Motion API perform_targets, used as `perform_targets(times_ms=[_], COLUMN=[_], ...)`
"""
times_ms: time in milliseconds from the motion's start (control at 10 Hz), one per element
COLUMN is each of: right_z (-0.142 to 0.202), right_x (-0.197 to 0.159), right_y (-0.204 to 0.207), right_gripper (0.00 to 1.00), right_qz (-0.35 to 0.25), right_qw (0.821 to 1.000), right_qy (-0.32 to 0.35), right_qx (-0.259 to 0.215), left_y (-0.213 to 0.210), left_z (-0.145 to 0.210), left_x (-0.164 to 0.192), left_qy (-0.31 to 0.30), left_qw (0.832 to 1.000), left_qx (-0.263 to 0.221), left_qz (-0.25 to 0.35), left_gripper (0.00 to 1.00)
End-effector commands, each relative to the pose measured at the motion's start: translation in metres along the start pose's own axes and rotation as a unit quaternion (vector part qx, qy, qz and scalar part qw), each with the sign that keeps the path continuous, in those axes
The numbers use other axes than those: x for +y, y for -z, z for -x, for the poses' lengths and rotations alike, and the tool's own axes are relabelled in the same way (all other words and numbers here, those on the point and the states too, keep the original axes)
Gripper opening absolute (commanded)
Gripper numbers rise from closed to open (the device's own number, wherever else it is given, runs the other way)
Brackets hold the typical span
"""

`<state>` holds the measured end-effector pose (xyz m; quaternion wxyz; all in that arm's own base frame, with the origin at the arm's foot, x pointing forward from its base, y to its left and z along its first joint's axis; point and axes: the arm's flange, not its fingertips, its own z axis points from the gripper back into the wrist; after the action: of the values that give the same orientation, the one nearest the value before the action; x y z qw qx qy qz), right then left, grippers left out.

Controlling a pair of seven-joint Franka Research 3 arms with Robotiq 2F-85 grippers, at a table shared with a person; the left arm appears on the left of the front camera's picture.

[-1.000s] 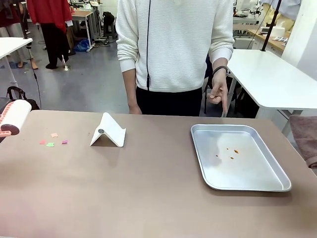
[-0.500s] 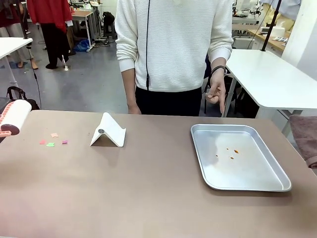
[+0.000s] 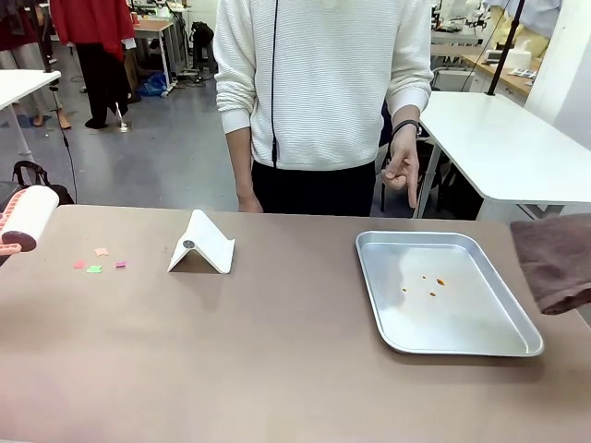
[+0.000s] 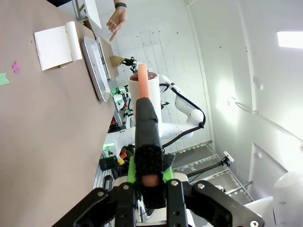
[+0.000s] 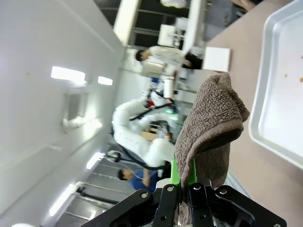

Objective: Clean the surface of the table.
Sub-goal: If a person points to the right, clean the right side of the table with your right hand, and if they point to the left, clean the left side with your left hand.

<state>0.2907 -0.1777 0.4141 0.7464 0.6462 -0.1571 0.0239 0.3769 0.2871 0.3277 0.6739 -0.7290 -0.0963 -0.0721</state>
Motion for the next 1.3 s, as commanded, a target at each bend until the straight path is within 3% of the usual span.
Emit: perform_targets(times_ms=[0,300,800,900,1100,1200], right_z=[-0.017,-0.043,-0.091,-0.102,-0.116,-0.122], right_x=[0.009,0.011,-0.015,-0.018,-0.012,-0.011], right_y=[0.038,0.078,0.132,0.140,0.148,0.154], right_gripper=[0.05,0.05,0.00,0.00,0.00,0.00], right_qz=[0.107,0.242,0.329,0.372,0.433,0.475], right_qw=[0.993,0.966,0.942,0.926,0.899,0.877], right_qy=[-0.007,-0.050,-0.031,-0.043,-0.049,-0.055], right_qx=[0.045,0.069,0.062,0.039,0.042,0.041], left_y=[0.003,0.003,0.003,0.003,0.003,0.003], left_z=[0.002,0.002,0.002,0.002,0.002,0.002], left_x=[-0.006,-0.006,-0.006,-0.006,-0.006,-0.006], left_qy=[0.005,0.005,0.005,0.005,0.005,0.005], left_qw=[1.000,1.000,1.000,1.000,1.000,1.000], left_qx=[-0.007,-0.007,-0.007,-0.007,-0.007,-0.007], left_qz=[0.004,0.004,0.004,0.004,0.004,0.004], left_gripper=[0.00,0.00,0.00,0.00,0.00,0.00])
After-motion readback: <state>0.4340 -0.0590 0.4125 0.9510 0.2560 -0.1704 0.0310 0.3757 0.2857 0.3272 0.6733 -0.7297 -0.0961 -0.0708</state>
